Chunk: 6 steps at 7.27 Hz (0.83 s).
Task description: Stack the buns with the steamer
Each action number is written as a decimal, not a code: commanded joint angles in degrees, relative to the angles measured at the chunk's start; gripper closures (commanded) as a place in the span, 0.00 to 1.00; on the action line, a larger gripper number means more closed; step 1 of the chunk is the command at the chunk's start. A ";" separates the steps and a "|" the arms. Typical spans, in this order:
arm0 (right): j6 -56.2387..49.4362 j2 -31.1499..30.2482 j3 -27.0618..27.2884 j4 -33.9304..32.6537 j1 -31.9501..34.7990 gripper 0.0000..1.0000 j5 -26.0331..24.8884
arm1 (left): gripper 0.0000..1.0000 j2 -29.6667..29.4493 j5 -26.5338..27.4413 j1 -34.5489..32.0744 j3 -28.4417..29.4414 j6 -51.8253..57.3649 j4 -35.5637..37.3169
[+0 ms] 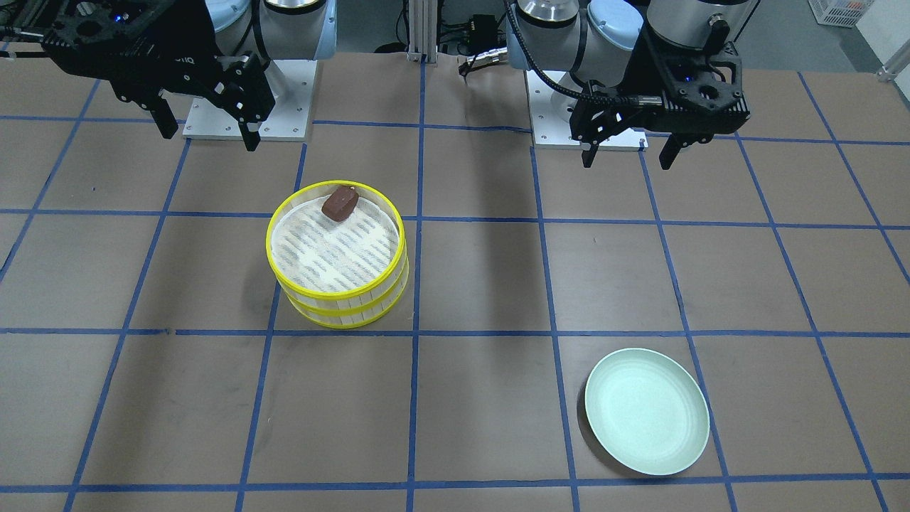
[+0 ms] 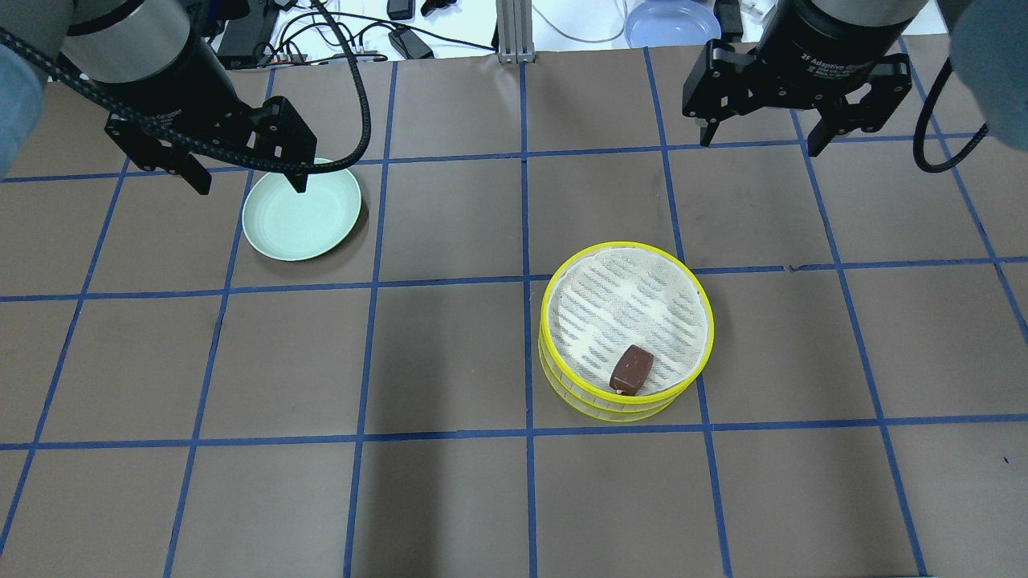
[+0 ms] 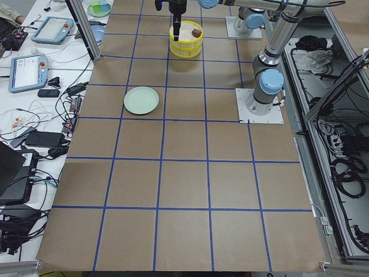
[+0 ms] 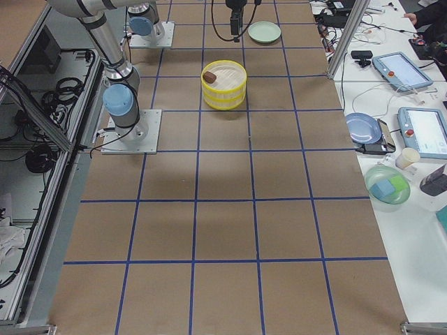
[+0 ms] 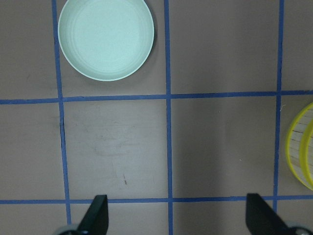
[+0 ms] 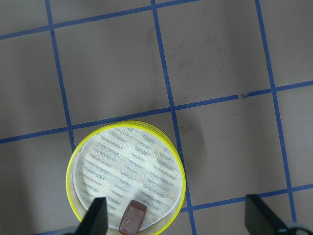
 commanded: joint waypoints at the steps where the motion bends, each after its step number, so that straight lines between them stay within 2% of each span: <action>1: -0.05 0.05 0.00 -0.07 0.00 0.00 -0.07 | 0.00 -0.04 -0.01 0.00 -0.01 0.01 0.06; 6: -0.05 0.05 0.00 -0.16 0.00 0.00 0.02 | 0.00 -0.21 -0.01 0.08 -0.79 0.01 1.21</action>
